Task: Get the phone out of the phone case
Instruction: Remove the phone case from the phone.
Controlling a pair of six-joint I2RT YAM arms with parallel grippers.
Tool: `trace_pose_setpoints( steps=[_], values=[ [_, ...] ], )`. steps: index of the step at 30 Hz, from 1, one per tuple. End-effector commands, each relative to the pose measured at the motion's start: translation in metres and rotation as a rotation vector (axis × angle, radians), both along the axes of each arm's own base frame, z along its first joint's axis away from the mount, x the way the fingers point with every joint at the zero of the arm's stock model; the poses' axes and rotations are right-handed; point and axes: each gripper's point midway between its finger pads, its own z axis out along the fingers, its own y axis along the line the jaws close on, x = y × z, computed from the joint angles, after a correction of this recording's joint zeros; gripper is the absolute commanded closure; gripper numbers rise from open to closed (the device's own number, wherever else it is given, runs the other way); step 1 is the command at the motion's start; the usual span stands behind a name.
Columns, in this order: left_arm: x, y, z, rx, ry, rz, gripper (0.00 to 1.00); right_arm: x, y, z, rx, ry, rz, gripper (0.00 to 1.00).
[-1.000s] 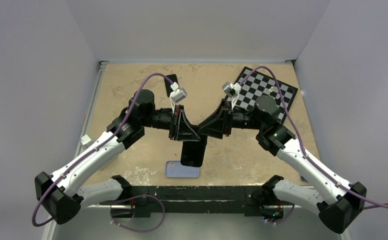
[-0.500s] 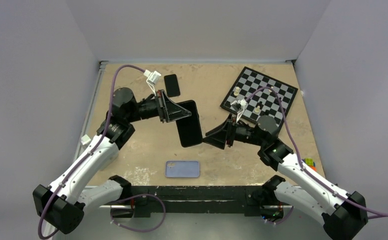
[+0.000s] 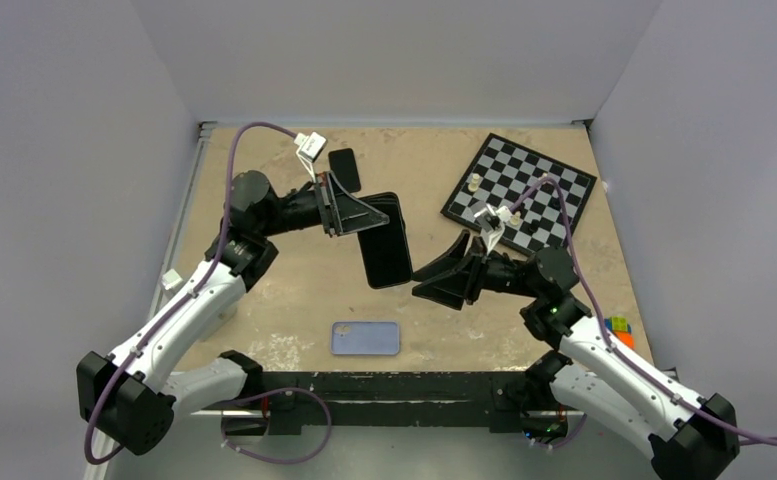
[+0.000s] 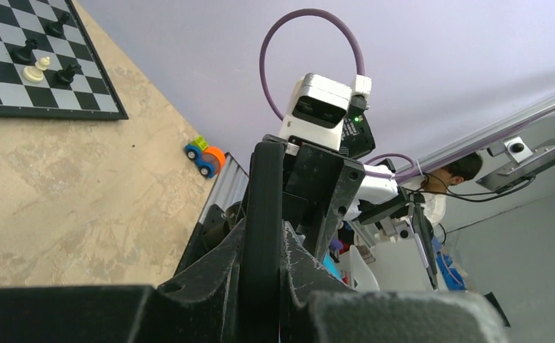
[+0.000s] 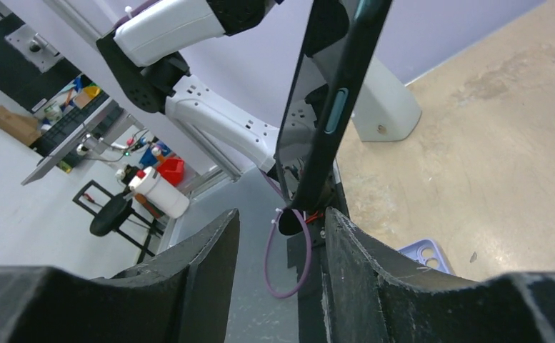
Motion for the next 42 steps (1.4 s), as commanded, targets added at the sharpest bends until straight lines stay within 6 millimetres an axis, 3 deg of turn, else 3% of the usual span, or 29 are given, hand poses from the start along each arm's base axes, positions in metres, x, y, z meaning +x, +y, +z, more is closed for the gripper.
trace_pose_setpoints(
  steps=[1, 12, 30, 32, 37, 42],
  values=[
    [-0.007, 0.002, 0.029, -0.066, -0.073, -0.025, 1.0, -0.009, -0.001, 0.021, 0.049, -0.084, 0.031, 0.48],
    [-0.019, 0.0, 0.033, -0.097, -0.083, -0.106, 1.0, -0.007, 0.008, 0.031, 0.083, -0.11, 0.101, 0.68],
    [-0.032, 0.004, 0.038, -0.088, -0.118, -0.145, 1.0, -0.014, 0.013, 0.039, 0.097, -0.175, 0.172, 0.65],
    [-0.033, 0.004, 0.038, -0.089, -0.12, -0.146, 1.0, -0.015, 0.014, 0.037, 0.096, -0.177, 0.18, 0.69],
    [-0.04, 0.005, 0.048, -0.131, -0.085, -0.196, 1.0, -0.021, 0.014, 0.036, 0.095, -0.255, 0.211, 1.0],
    [-0.054, 0.01, 0.068, -0.23, -0.009, -0.271, 1.0, -0.036, 0.016, 0.041, 0.12, -0.494, 0.307, 1.0]
  ],
)
